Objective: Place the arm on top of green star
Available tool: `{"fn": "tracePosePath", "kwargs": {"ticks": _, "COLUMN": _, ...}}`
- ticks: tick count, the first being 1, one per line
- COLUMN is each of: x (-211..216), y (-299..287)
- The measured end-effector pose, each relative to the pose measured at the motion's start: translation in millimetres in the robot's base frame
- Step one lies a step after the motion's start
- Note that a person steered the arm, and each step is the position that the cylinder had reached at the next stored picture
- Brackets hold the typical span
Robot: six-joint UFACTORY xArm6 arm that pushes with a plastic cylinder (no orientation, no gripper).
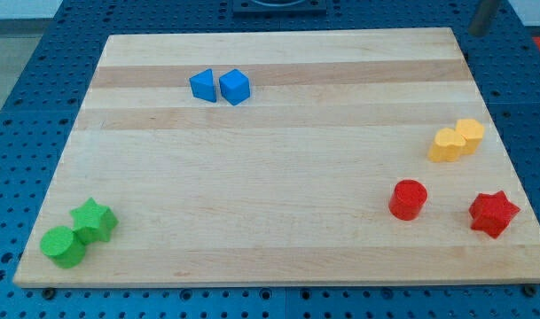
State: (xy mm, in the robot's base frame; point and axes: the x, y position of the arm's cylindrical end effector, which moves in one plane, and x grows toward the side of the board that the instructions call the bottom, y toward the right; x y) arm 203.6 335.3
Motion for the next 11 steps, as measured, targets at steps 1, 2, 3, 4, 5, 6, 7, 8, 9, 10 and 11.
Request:
{"fn": "tracePosePath", "kwargs": {"ticks": 1, "x": -1.0, "y": 0.0}}
{"fn": "tracePosePath", "kwargs": {"ticks": 2, "x": 68.7, "y": -32.0}}
{"fn": "tracePosePath", "kwargs": {"ticks": 3, "x": 108.0, "y": -41.6}}
{"fn": "tracePosePath", "kwargs": {"ticks": 4, "x": 108.3, "y": -41.6}}
{"fn": "tracePosePath", "kwargs": {"ticks": 5, "x": 108.8, "y": -50.9}}
{"fn": "tracePosePath", "kwargs": {"ticks": 6, "x": 108.8, "y": -83.7}}
{"fn": "tracePosePath", "kwargs": {"ticks": 7, "x": 133.6, "y": -167.3}}
{"fn": "tracePosePath", "kwargs": {"ticks": 8, "x": 168.8, "y": -233.7}}
{"fn": "tracePosePath", "kwargs": {"ticks": 9, "x": 185.1, "y": -270.8}}
{"fn": "tracePosePath", "kwargs": {"ticks": 10, "x": 241.4, "y": -349.5}}
{"fn": "tracePosePath", "kwargs": {"ticks": 11, "x": 287.3, "y": -399.9}}
